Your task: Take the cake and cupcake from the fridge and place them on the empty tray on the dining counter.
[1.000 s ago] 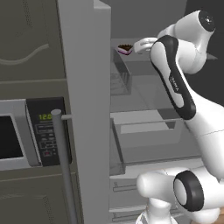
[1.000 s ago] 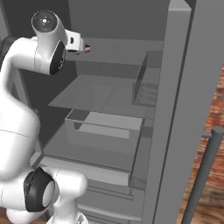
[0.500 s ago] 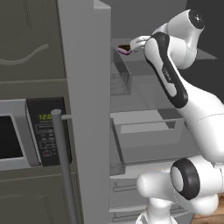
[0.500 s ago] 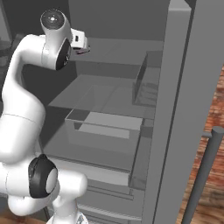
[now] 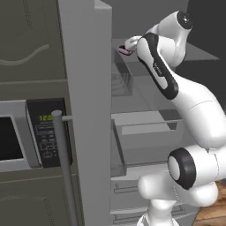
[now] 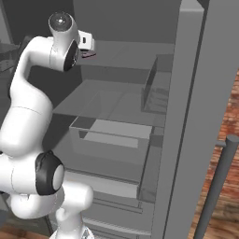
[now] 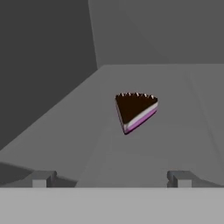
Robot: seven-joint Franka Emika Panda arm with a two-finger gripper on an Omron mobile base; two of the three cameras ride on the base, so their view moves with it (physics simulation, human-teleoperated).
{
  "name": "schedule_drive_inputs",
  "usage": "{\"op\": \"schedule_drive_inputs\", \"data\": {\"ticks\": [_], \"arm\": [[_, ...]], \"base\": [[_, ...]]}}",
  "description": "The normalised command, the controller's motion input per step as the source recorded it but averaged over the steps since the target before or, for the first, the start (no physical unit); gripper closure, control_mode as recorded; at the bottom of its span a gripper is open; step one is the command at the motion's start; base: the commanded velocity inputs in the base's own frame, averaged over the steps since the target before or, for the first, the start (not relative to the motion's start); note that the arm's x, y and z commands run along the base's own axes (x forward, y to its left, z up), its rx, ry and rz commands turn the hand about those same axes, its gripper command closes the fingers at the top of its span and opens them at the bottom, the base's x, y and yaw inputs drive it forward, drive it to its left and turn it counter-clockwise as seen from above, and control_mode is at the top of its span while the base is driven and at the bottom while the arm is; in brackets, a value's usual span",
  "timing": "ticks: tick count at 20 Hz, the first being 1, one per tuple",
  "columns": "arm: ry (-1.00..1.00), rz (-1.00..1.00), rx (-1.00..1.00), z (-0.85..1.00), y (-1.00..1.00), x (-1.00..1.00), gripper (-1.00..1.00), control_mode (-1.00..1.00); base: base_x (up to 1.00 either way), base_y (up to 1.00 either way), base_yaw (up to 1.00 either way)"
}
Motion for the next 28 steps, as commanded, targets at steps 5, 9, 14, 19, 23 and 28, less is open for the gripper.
{"op": "schedule_drive_inputs", "data": {"ticks": [5, 9, 14, 19, 23, 28], "arm": [[0.03, -0.05, 0.0, -0.13, 0.01, 0.36, -1.0, -1.0], [0.04, -0.09, 0.0, -0.09, 0.0, 0.27, -1.0, -1.0], [0.02, -0.08, 0.0, -0.06, 0.0, 0.36, -1.0, -1.0], [0.08, -0.02, 0.0, -0.06, 0.0, 0.39, -1.0, -1.0], [0.19, 0.0, 0.0, -0.01, 0.0, 0.39, -1.0, -1.0], [0.13, 0.0, 0.0, 0.0, 0.0, 0.26, -1.0, -1.0]], "base": [[0.0, 0.0, 0.0], [0.0, 0.0, 0.0], [0.0, 0.0, 0.0], [0.0, 0.0, 0.0], [0.0, 0.0, 0.0], [0.0, 0.0, 0.0]]}}
